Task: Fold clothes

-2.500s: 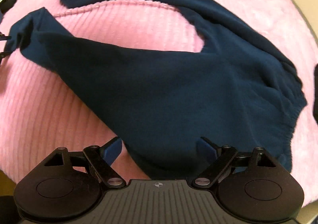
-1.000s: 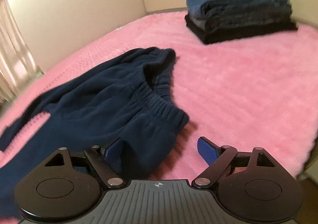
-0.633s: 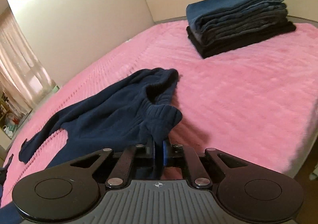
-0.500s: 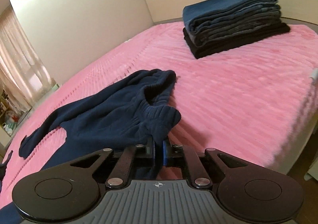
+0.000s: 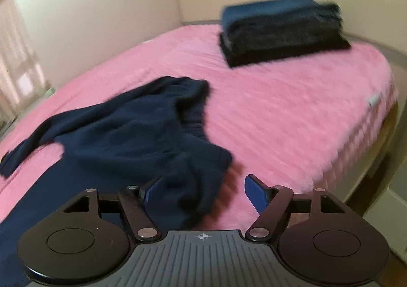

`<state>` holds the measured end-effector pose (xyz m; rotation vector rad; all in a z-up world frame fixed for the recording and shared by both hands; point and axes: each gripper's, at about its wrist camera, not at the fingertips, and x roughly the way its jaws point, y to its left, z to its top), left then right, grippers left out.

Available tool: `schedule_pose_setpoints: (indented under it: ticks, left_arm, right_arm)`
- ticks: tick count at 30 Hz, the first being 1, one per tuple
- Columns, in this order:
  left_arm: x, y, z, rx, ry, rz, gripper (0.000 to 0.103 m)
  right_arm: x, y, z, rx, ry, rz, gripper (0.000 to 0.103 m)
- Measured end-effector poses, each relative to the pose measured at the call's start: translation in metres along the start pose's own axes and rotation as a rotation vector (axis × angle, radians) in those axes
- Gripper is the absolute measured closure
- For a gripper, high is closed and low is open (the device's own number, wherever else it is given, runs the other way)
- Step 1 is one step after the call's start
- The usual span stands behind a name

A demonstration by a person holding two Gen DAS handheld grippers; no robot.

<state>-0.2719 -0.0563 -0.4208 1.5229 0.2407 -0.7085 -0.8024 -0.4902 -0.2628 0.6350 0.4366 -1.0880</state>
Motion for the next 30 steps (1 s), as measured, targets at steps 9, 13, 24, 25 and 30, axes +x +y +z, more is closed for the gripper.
schedule_pose_setpoints:
  ticks: [9, 13, 24, 25, 30]
  left_arm:
    - [-0.003, 0.060, -0.048, -0.333, 0.031, -0.042, 0.084]
    - [0.015, 0.102, -0.063, -0.484, 0.041, -0.055, 0.076]
    - [0.090, 0.138, -0.035, -0.761, -0.079, -0.410, 0.064]
    - [0.096, 0.139, -0.033, -0.767, -0.077, -0.445, 0.066]
    - [0.100, 0.147, -0.029, -0.693, -0.093, -0.562, 0.095]
  right_arm:
    - [-0.022, 0.112, -0.022, -0.194, -0.022, 0.153, 0.030]
    - [-0.023, 0.177, -0.038, -0.311, -0.010, 0.275, 0.017]
    - [0.002, 0.249, -0.078, -0.513, 0.066, 0.370, 0.009]
    - [0.005, 0.246, -0.079, -0.512, 0.071, 0.356, 0.009]
    - [0.019, 0.220, -0.078, -0.447, 0.086, 0.269, 0.008]
